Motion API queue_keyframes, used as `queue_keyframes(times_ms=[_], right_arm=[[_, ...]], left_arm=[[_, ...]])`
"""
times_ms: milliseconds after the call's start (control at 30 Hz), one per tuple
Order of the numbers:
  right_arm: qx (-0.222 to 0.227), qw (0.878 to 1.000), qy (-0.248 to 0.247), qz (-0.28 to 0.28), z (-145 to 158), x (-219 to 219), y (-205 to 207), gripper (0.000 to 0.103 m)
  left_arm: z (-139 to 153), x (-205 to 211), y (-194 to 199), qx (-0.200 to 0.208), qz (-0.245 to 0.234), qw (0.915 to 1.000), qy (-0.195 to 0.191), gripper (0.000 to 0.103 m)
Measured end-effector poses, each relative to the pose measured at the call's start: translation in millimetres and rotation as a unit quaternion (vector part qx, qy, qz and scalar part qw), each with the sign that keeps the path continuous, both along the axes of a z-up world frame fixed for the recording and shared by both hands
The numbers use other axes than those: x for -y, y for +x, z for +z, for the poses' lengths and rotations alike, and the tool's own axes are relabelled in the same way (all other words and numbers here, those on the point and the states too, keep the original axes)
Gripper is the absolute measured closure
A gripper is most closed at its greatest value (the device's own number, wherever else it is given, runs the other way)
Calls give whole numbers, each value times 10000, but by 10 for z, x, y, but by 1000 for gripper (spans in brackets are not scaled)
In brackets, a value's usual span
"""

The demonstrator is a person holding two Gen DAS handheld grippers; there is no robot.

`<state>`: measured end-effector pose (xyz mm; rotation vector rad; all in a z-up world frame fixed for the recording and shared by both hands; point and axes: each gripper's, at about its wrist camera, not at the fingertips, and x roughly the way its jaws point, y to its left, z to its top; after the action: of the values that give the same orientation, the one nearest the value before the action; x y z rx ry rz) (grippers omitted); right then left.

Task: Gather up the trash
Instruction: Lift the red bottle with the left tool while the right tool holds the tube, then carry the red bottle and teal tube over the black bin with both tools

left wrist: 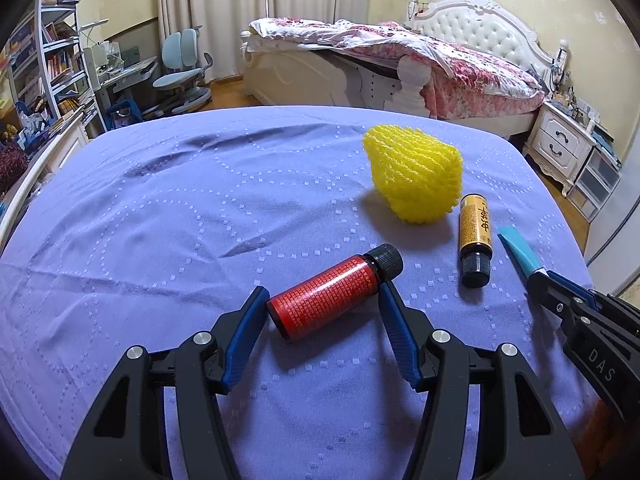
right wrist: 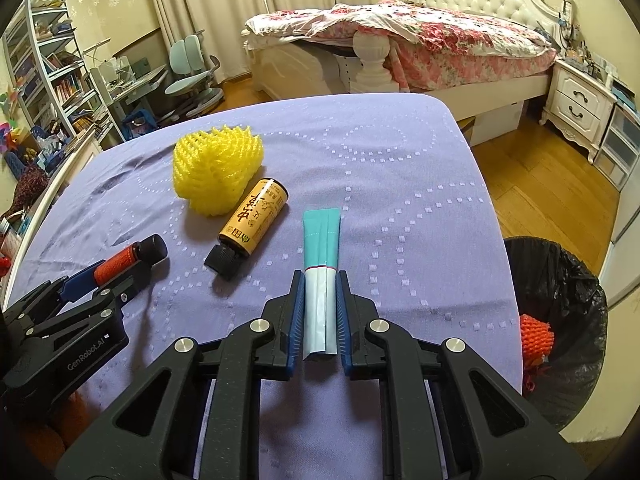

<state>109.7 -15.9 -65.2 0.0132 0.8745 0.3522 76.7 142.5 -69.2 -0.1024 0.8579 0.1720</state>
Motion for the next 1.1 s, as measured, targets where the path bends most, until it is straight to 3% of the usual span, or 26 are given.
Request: queue_keyframes(times_ms=[533, 1100], right_arm=[[180, 9998, -41, 45, 58, 83, -425, 88], [597, 9972, 127, -435, 294, 669, -833, 88]], left_arm=[[104, 114, -302, 176, -75, 9997, -149, 45], [360, 787, -502, 614, -635, 9960, -124, 45]])
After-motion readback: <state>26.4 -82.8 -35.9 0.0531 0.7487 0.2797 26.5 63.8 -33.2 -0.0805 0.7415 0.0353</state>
